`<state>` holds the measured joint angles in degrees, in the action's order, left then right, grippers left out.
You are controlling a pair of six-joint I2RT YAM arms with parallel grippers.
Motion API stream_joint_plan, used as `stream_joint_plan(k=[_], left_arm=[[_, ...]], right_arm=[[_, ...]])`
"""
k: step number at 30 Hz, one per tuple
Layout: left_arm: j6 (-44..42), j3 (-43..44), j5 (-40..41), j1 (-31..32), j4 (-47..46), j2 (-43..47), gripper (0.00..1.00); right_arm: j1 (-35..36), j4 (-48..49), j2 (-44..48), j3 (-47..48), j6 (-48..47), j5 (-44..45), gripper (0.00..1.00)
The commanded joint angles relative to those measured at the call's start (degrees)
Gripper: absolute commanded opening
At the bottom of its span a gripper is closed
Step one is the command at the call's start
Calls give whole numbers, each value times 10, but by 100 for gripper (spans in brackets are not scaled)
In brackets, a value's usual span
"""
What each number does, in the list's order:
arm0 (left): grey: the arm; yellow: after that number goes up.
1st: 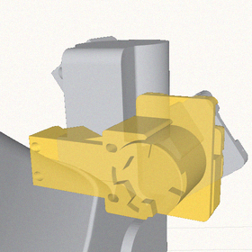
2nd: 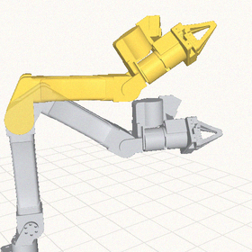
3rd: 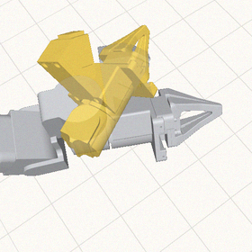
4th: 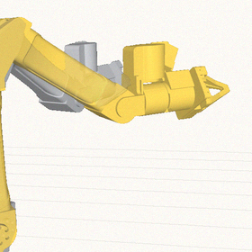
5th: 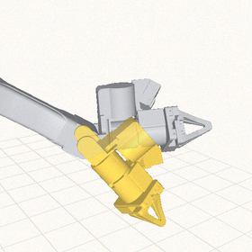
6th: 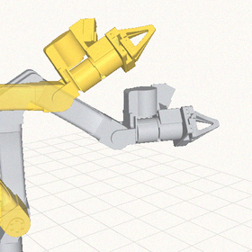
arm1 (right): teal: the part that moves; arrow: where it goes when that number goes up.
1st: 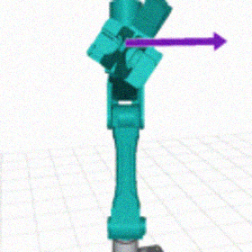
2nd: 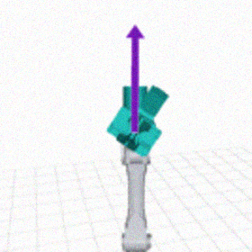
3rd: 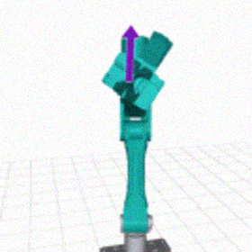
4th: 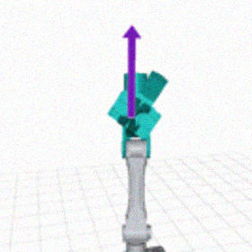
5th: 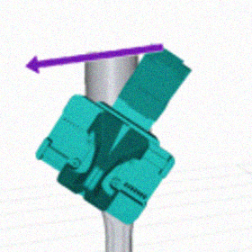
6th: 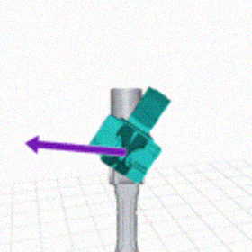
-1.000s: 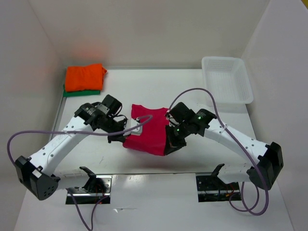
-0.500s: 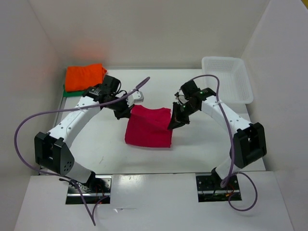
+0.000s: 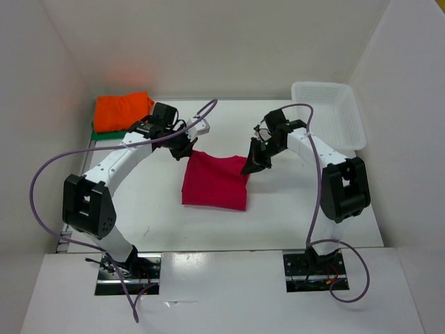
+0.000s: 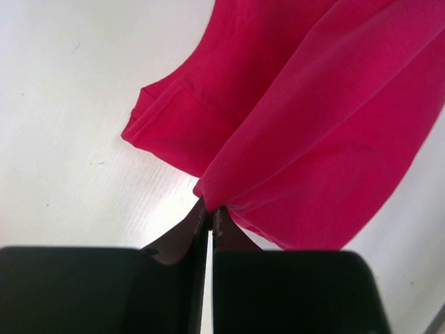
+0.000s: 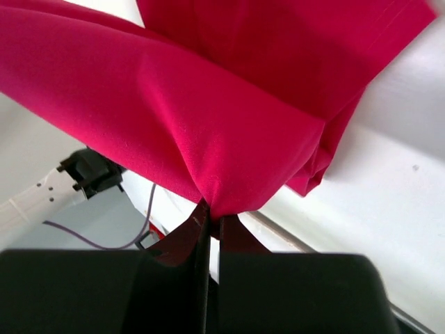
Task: Fold and stack the t-shirts
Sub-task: Fold the long partially folded tshirt into a neat square
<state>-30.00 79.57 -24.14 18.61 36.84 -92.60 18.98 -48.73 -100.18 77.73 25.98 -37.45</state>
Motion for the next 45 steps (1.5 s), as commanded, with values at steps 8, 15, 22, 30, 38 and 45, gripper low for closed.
stream_joint_plan(k=[8,15,22,30,38,45], left_arm=[[20,11,30,-7,-55,-46,1],[36,5,43,-17,-79,-81,1],[74,28,60,-50,-92,-171,18],[139,63,27,-91,-99,-153,52],[93,54,-7,-30,-11,-99,52],[130,42,-42,-26,-84,-172,51]], right_arm=[[-36,52,-54,51,-7,-14,0],[-57,71,-129,107,-13,-14,26],[-84,134,-171,150,0,18,42],[-44,148,-72,103,-5,183,8],[37,171,-55,34,20,181,0],[41,183,-155,82,33,223,0]])
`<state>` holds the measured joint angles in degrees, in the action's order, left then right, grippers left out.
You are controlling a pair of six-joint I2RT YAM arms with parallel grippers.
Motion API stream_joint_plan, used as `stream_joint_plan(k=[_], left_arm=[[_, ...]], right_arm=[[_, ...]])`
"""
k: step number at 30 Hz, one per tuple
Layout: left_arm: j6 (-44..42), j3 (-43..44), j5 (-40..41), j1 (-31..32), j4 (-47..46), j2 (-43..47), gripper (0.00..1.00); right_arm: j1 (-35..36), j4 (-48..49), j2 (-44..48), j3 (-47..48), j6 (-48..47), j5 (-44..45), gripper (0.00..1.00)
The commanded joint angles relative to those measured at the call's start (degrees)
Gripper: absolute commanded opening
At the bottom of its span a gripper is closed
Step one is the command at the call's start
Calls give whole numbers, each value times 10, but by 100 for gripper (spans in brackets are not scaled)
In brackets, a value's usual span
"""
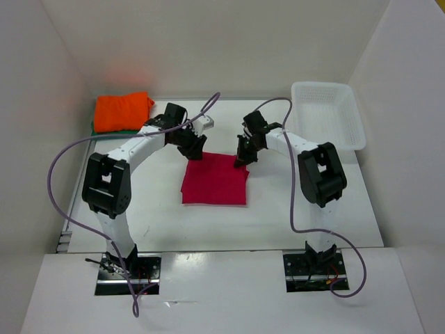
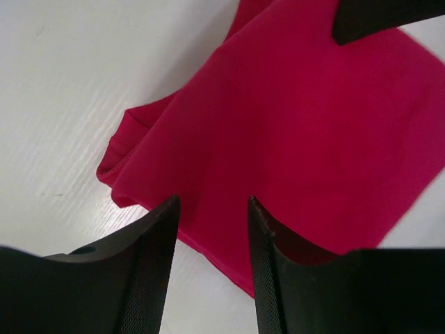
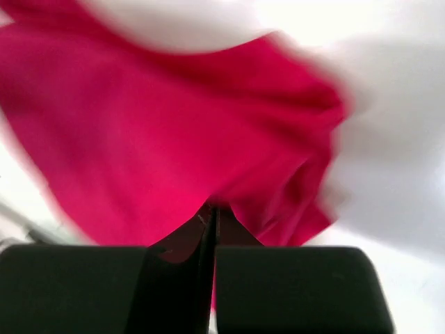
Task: Fold and stack the t-shirts
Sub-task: Fold the long partially folded tshirt into a neat square, then put the neatly folded tshirt into the corner of the board with the left arm
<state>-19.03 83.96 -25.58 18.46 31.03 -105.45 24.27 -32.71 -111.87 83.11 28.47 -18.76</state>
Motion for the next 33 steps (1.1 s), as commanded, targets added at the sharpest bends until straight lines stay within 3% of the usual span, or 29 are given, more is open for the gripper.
stream_joint_plan(k=[1,7,17,20,22,25,28,33], left_arm=[[21,5,-28,-30,-34,-55,51],[57,25,60,-59,-74,-101,47],[62,19,72,-69,-65,-108,47],[62,30,22,-81,-37,-64,56],[62,30,-3,-86,-21,-17,62],[56,17,-56,-97,13,20,79],[43,-25,-110,-111,36,25,90],[49,-85,-150,-111,36,-21,99]], right_arm=[[-21,23,-47,35,8,49,0],[-65,52,-53,12,19,67,0],[-65,49,-78,56,-4,51,0],[-65,31,-49,63,-10,64,1],[-65,26,-18,57,-10,64,7],[-65,26,23,21,-3,80,18],[-59,26,56,-6,2,87,20],[-48,26,56,-11,13,87,20]])
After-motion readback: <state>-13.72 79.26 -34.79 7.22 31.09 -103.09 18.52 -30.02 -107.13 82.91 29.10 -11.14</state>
